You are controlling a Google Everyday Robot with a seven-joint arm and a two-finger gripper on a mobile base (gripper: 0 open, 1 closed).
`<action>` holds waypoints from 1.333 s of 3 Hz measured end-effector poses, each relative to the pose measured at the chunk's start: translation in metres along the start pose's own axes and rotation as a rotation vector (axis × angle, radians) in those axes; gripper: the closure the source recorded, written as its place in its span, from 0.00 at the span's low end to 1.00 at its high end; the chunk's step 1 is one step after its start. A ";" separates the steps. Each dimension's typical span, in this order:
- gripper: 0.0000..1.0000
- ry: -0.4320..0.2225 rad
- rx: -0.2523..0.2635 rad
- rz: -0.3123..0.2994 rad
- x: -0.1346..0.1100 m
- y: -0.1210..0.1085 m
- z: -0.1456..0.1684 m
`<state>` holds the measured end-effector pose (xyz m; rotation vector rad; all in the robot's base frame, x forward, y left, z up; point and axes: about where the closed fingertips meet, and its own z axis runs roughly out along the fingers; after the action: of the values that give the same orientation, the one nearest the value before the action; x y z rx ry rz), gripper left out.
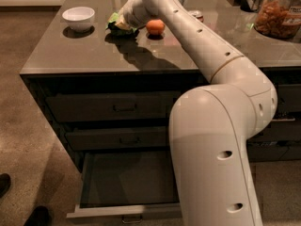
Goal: Place green rice chip bag into bottom drawer
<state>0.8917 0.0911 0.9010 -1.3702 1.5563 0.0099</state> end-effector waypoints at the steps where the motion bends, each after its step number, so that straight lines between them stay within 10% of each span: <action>1: 1.00 -0.011 -0.017 -0.008 -0.002 0.000 -0.004; 4: 1.00 -0.196 0.126 -0.022 -0.036 -0.035 -0.112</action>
Offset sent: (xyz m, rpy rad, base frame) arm -0.0235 -0.0371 0.0581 0.0677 -0.0972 0.0000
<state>0.8390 0.0396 0.9986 -1.2479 1.3554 0.0314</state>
